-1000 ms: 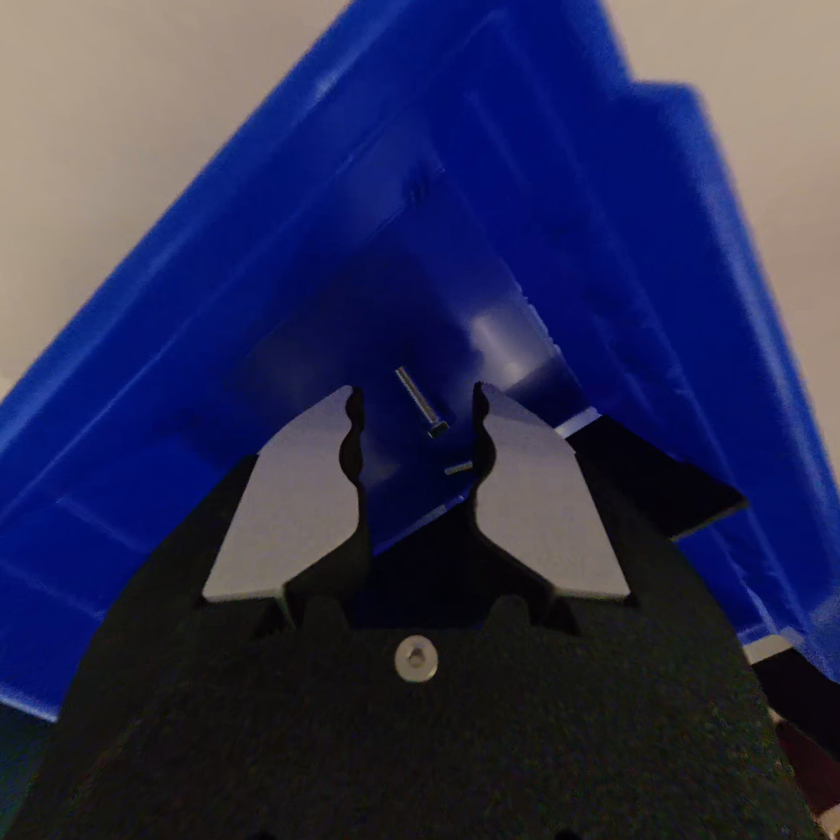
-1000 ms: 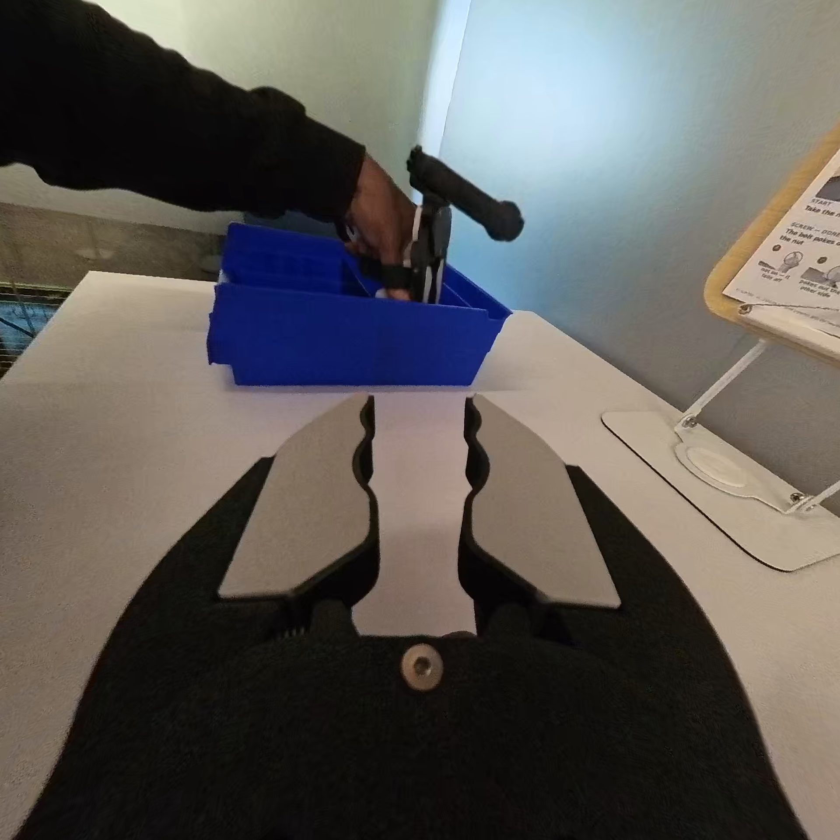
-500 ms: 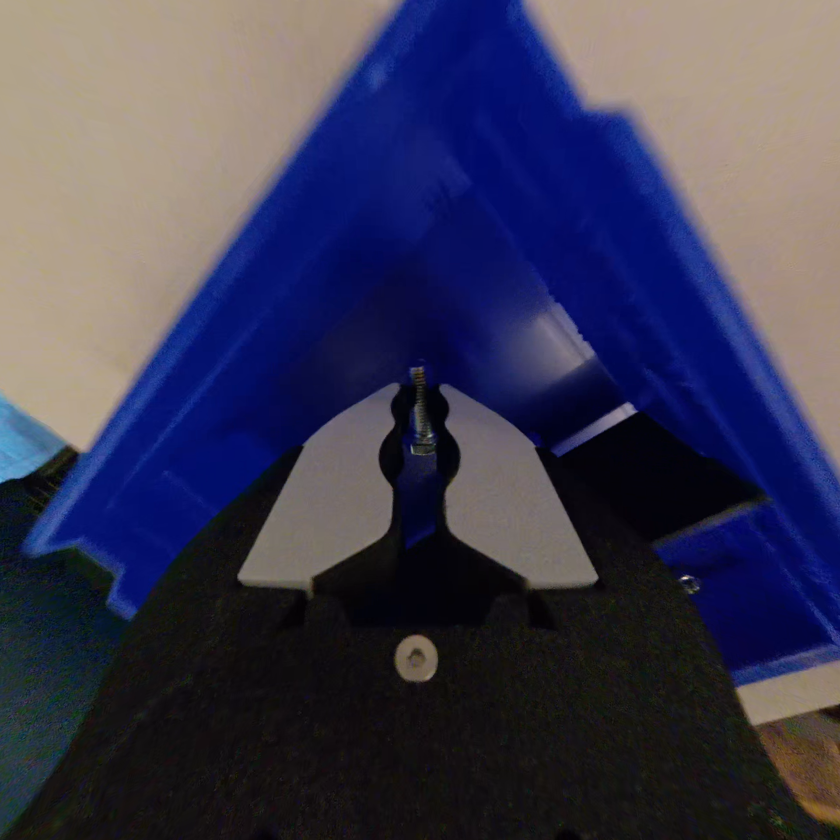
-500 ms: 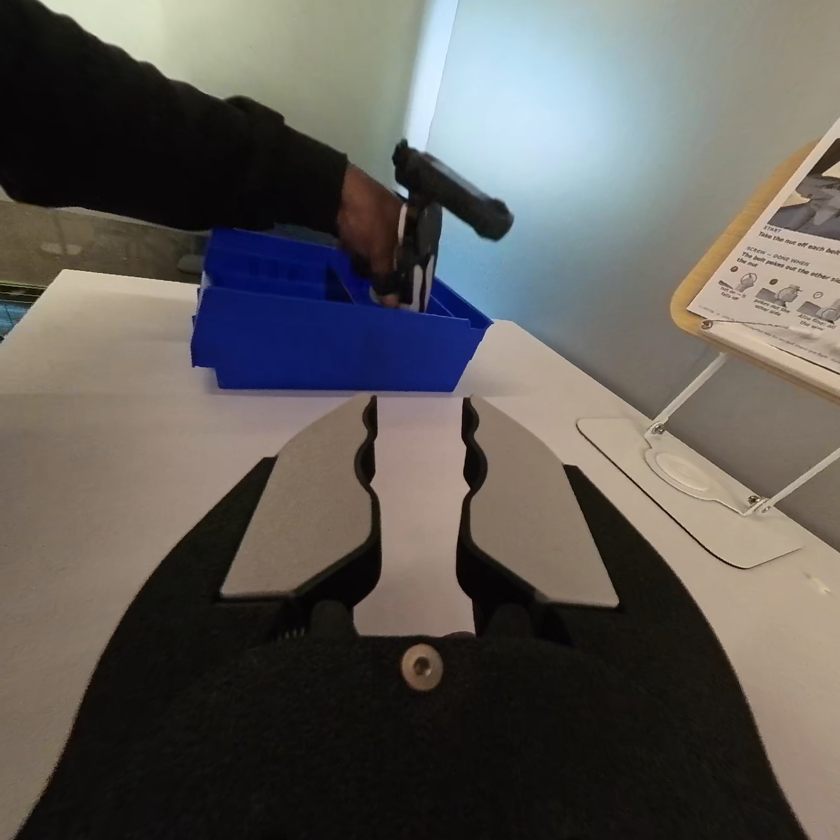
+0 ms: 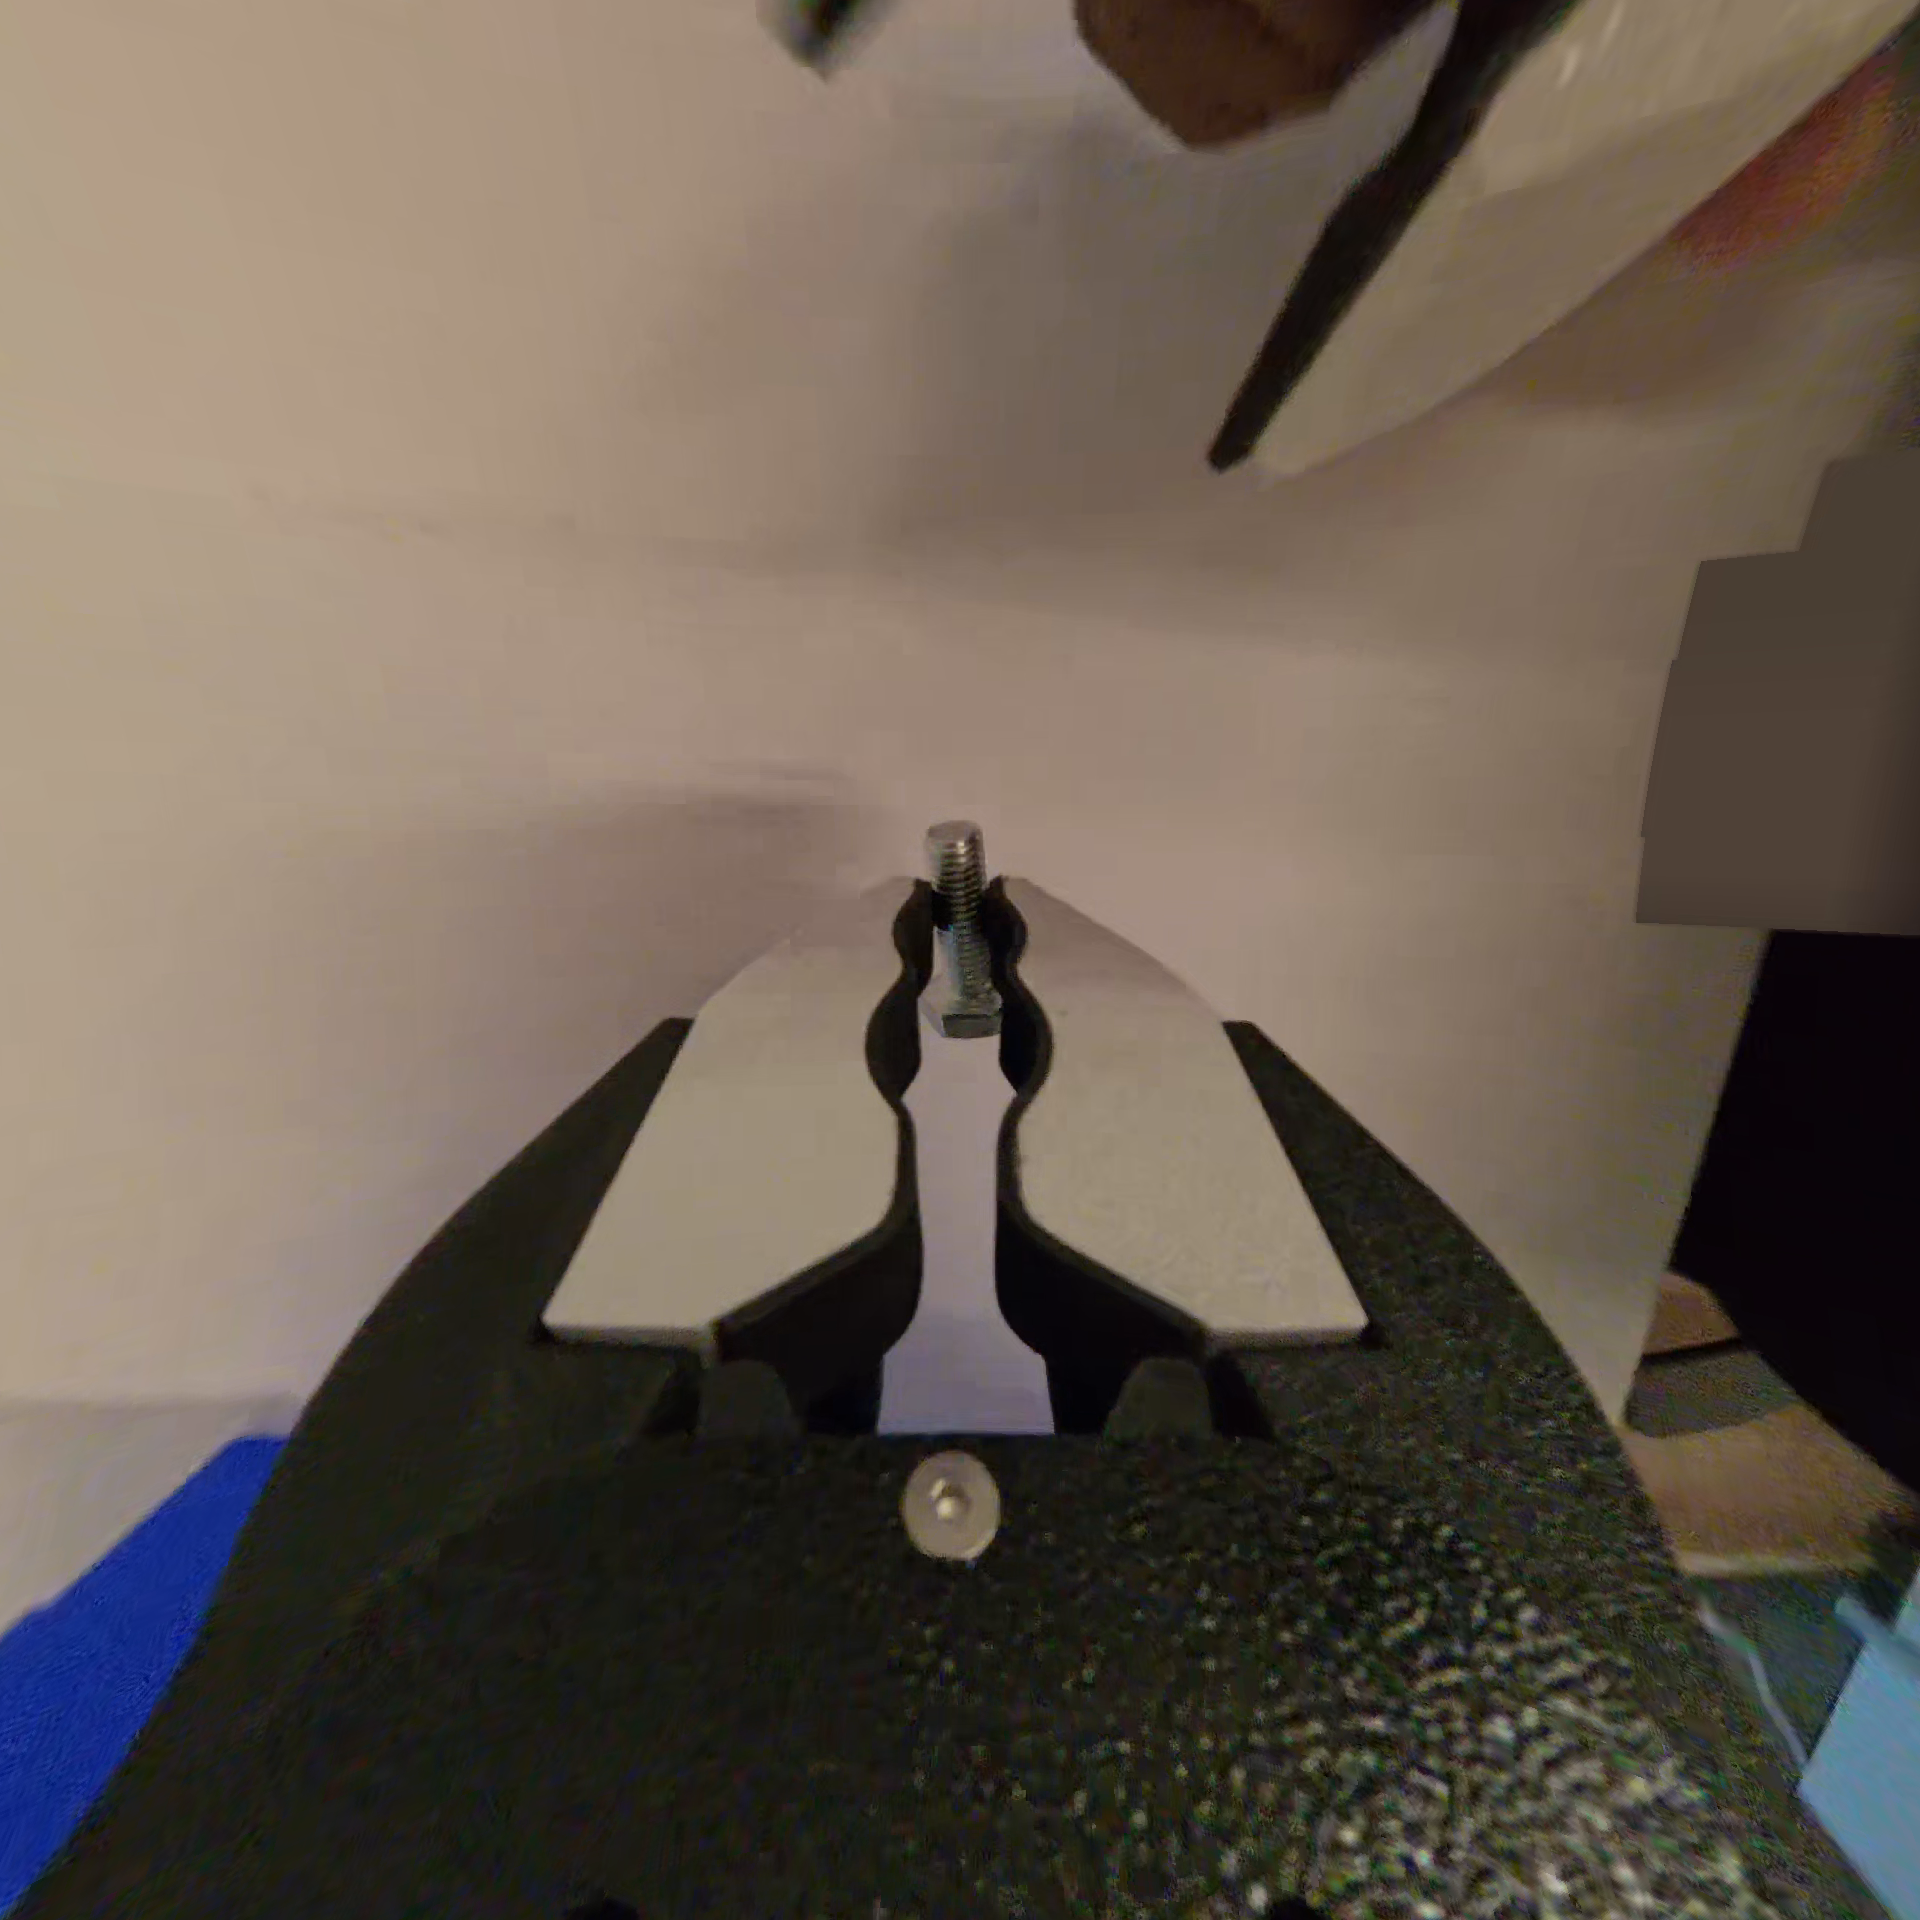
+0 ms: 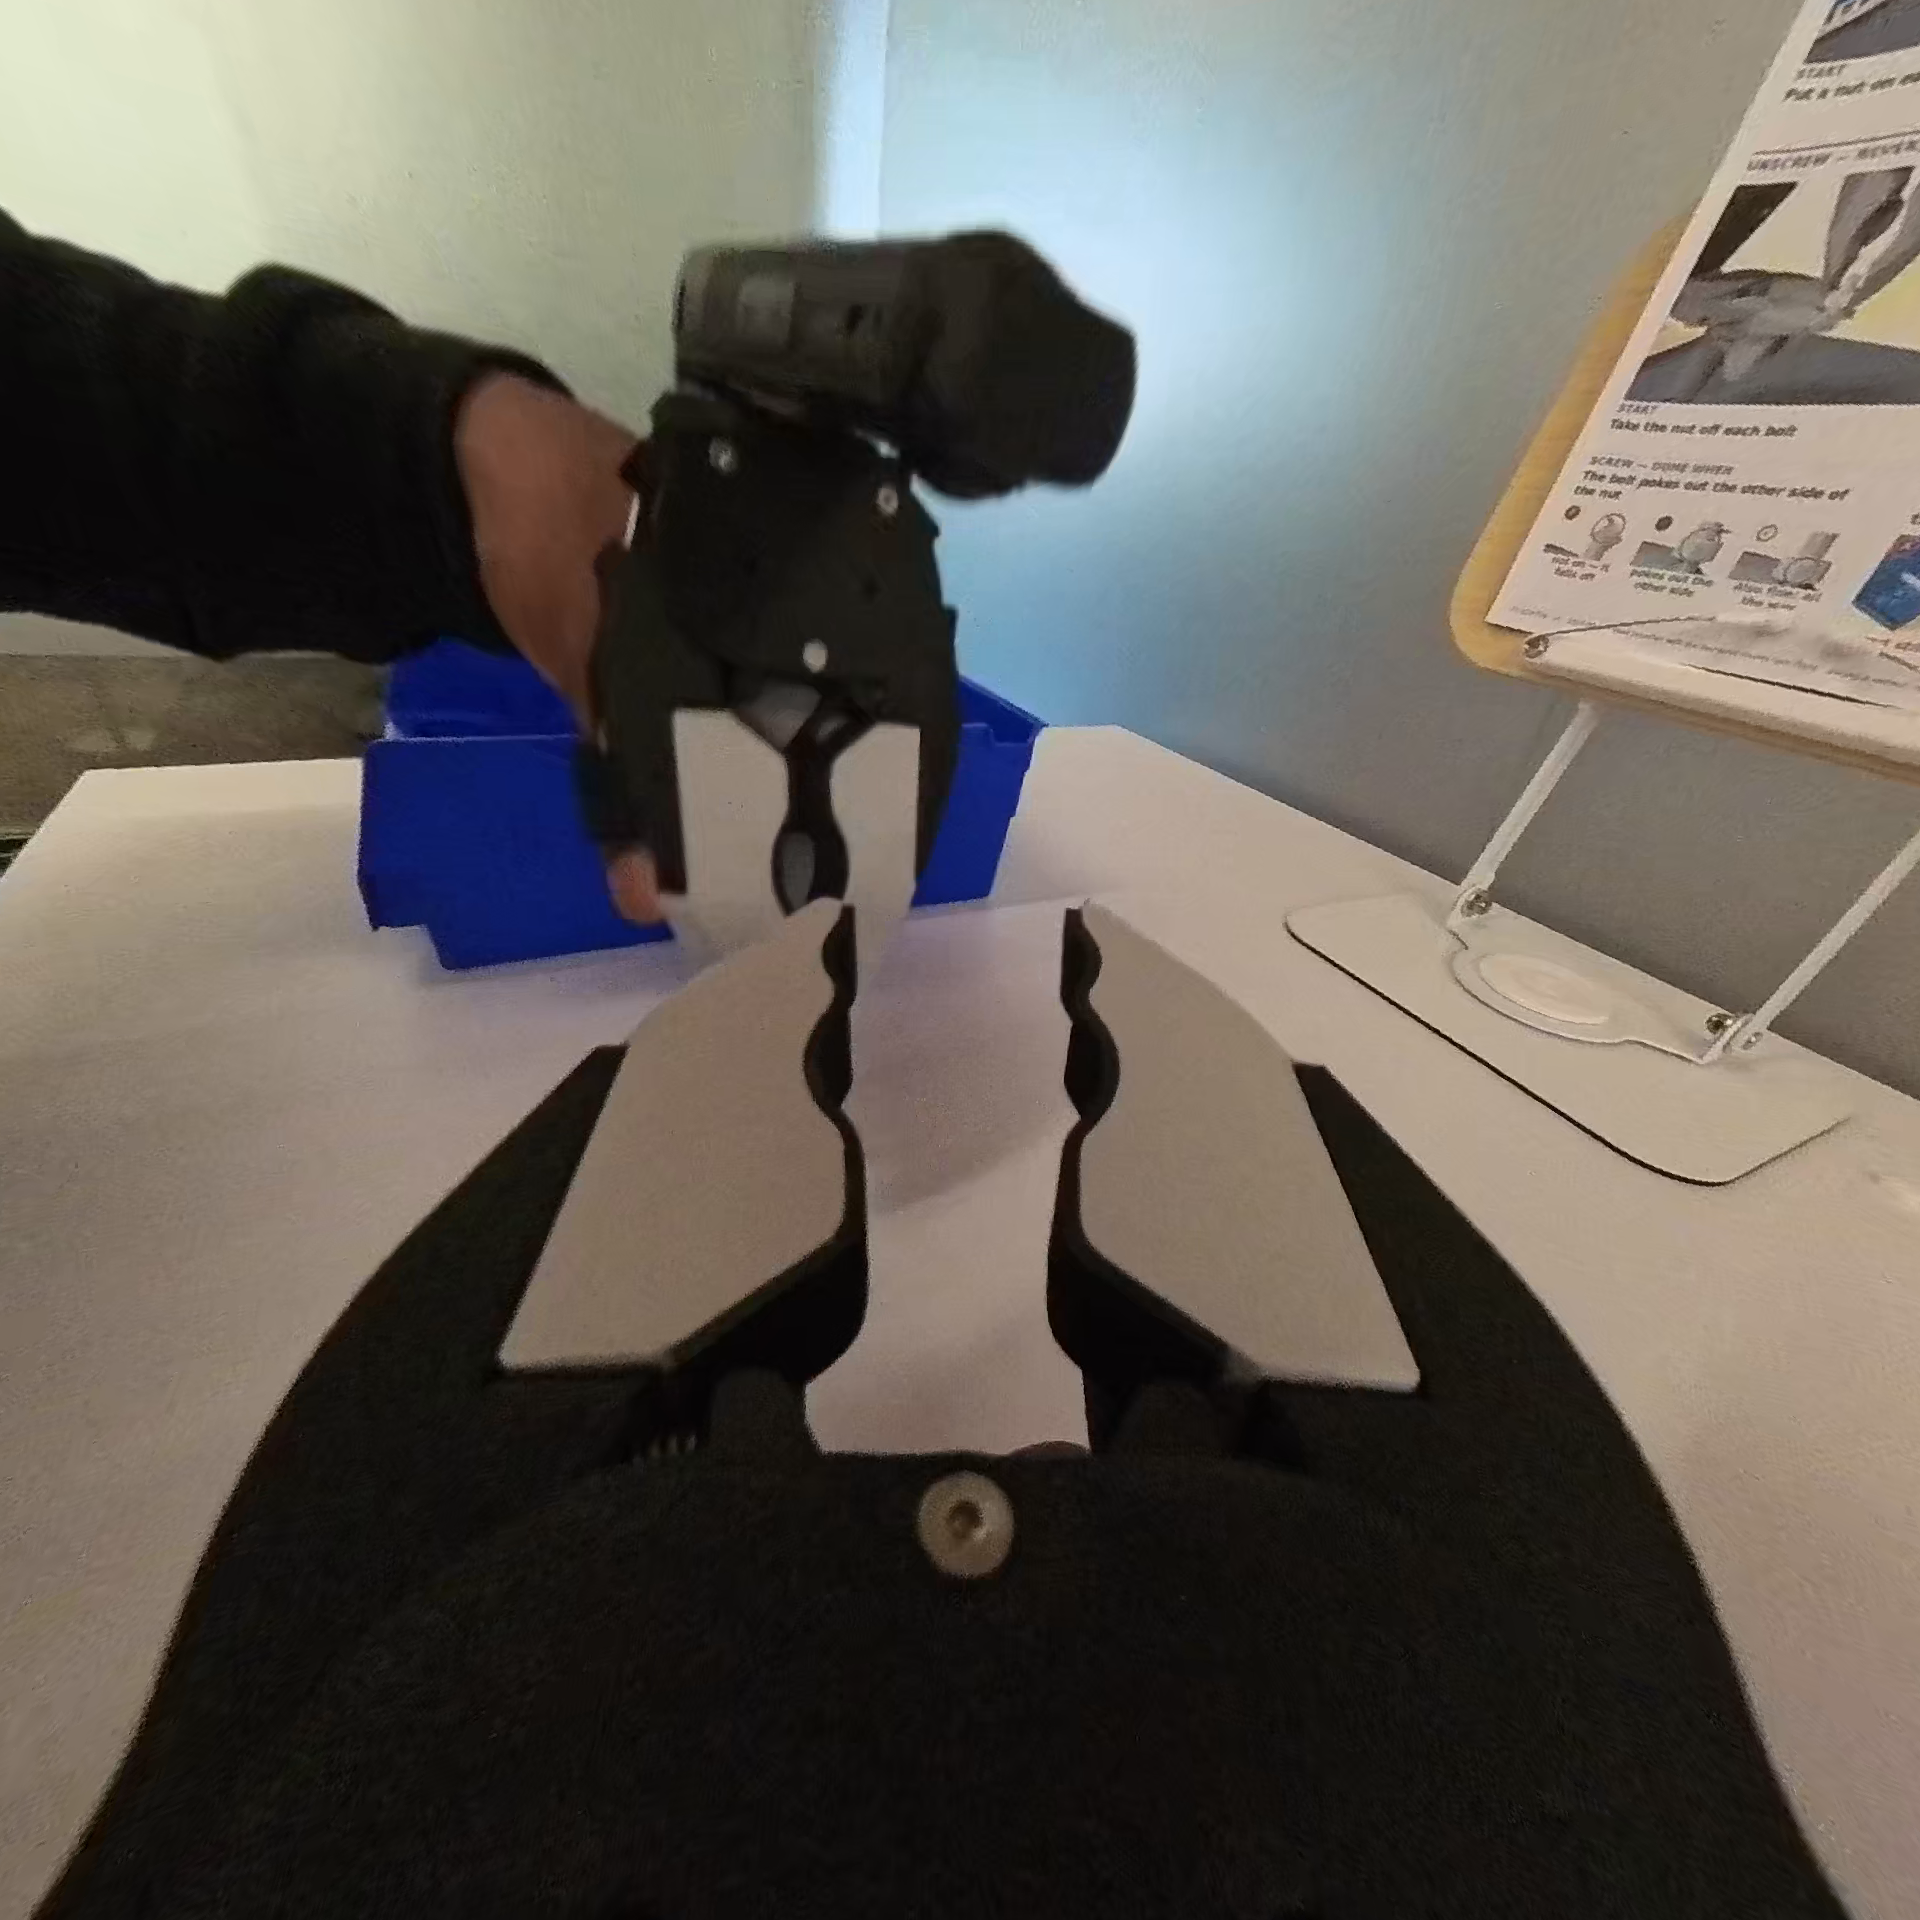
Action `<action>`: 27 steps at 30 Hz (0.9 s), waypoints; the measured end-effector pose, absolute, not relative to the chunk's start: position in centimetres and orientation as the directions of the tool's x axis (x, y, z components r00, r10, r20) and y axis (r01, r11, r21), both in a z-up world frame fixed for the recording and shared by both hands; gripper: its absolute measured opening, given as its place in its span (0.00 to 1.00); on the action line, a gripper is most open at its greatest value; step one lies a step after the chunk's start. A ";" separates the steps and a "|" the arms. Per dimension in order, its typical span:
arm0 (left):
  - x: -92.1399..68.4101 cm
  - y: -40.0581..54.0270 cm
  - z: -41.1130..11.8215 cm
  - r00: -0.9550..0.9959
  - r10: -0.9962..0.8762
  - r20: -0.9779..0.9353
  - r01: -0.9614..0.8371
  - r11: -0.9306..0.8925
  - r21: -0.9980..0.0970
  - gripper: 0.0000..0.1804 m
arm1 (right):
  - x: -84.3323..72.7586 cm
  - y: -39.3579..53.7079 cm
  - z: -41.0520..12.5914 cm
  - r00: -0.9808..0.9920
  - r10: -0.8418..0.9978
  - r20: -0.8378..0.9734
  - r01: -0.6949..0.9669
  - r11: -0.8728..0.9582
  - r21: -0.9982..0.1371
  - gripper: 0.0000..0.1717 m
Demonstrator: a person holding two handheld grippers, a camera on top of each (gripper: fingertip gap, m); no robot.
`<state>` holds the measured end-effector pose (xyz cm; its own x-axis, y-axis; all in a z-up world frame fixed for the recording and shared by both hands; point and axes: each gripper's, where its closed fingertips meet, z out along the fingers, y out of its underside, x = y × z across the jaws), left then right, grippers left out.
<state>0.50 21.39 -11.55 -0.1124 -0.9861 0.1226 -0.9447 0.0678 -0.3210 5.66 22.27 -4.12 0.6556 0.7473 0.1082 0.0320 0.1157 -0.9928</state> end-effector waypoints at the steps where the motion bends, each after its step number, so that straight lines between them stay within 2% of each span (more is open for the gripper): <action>1: 0.6 21.1 -12.6 -0.136 -0.984 0.113 -0.952 0.099 -0.290 0.05 | 5.8 22.4 -4.2 0.662 0.743 0.102 0.027 0.112 -0.993 0.22; 8: 0.9 19.7 -16.1 -0.243 -0.967 0.073 -0.956 0.226 -0.186 0.05 | 7.1 23.2 -3.9 0.701 0.711 0.062 -0.007 0.094 -0.996 0.21; 15: 0.9 19.4 -16.9 -0.233 -0.969 0.077 -0.956 0.214 -0.201 0.06 | 7.6 23.4 -3.8 0.720 0.690 0.075 0.009 0.099 -0.995 0.20; 21: 1.8 19.6 -14.5 -0.155 -0.983 0.093 -0.937 0.117 -0.331 0.11 | 8.0 23.5 -3.5 0.722 0.687 0.078 0.005 0.108 -0.994 0.20; 27: -2.5 22.7 -5.8 0.004 -0.999 -0.052 -0.854 0.024 -0.520 0.15 | 7.7 23.3 -3.6 0.707 0.703 0.073 0.002 0.102 -0.995 0.21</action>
<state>-2.51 22.70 -5.79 0.0039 -0.9986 -0.0525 -0.8541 0.0239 -0.5196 7.74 23.33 -3.59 0.7074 0.7030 0.0730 0.0015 0.1018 -0.9948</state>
